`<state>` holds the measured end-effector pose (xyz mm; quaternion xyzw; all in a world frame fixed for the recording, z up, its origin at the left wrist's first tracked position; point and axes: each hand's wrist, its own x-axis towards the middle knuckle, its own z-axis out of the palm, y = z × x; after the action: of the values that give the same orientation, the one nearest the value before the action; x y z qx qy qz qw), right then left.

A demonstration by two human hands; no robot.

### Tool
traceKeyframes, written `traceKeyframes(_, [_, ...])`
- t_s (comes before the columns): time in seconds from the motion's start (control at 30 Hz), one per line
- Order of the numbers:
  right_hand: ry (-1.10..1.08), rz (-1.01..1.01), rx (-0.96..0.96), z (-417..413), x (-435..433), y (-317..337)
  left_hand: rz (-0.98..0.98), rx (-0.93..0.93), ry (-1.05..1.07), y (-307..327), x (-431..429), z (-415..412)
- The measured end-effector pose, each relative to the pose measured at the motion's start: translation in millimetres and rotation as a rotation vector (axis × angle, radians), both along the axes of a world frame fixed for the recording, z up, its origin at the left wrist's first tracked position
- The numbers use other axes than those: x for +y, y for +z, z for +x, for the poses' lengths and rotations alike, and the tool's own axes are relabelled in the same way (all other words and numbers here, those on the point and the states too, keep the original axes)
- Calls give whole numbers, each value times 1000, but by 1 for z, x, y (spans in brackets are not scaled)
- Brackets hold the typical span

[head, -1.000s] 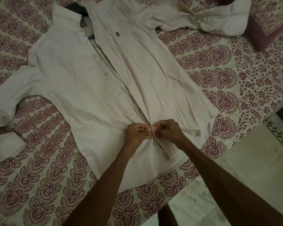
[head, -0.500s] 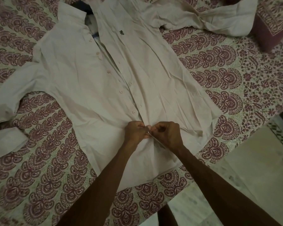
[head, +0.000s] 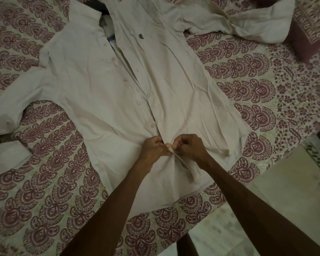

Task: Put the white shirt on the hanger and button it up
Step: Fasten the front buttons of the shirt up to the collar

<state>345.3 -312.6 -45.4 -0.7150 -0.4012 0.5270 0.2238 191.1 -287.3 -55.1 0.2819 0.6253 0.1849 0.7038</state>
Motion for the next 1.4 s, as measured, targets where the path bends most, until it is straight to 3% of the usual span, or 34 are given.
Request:
traceKeyframes(0.13, [44,-137,-26,3,9,0,-8,-99,-4,6,4,-6])
traceKeyframes(0.33, [29,-351,-2,6,26,4,280,15,-77,3,-2,4])
traceKeyframes(0.47, [185,-514,-219,-3,41,3,459,180,-303,-1,-9,0])
traceKeyframes(0.5, [226,-496,-338,-7,43,5,466,215,-366,0,-7,-1])
traceKeyframes(0.57, [216,-274,-548,-14,48,9,441,275,-495,1,3,-6])
traceKeyframes(0.63, [131,27,-536,-22,56,17,442,382,-456,3,19,-16])
traceKeyframes(0.7, [91,148,-475,-34,66,22,499,512,-241,6,35,-27])
traceKeyframes(0.77, [157,153,-580,-47,72,19,601,609,-131,7,48,-35])
traceKeyframes(0.87, [324,108,-789,-58,76,13,631,621,-232,2,58,-32])
traceKeyframes(1.0, [338,124,-802,-57,85,8,708,699,-397,-9,56,-22])
traceKeyframes(1.1, [260,187,-675,-50,86,0,734,789,-479,-12,55,-18])
traceKeyframes(1.2, [158,235,-488,-43,82,-4,637,682,-340,-8,61,-18])
traceKeyframes(1.33, [16,122,-288,-36,82,-7,230,277,30,-7,74,-26])
traceKeyframes(1.4, [8,90,-240,-35,83,-8,102,135,118,-5,77,-27])
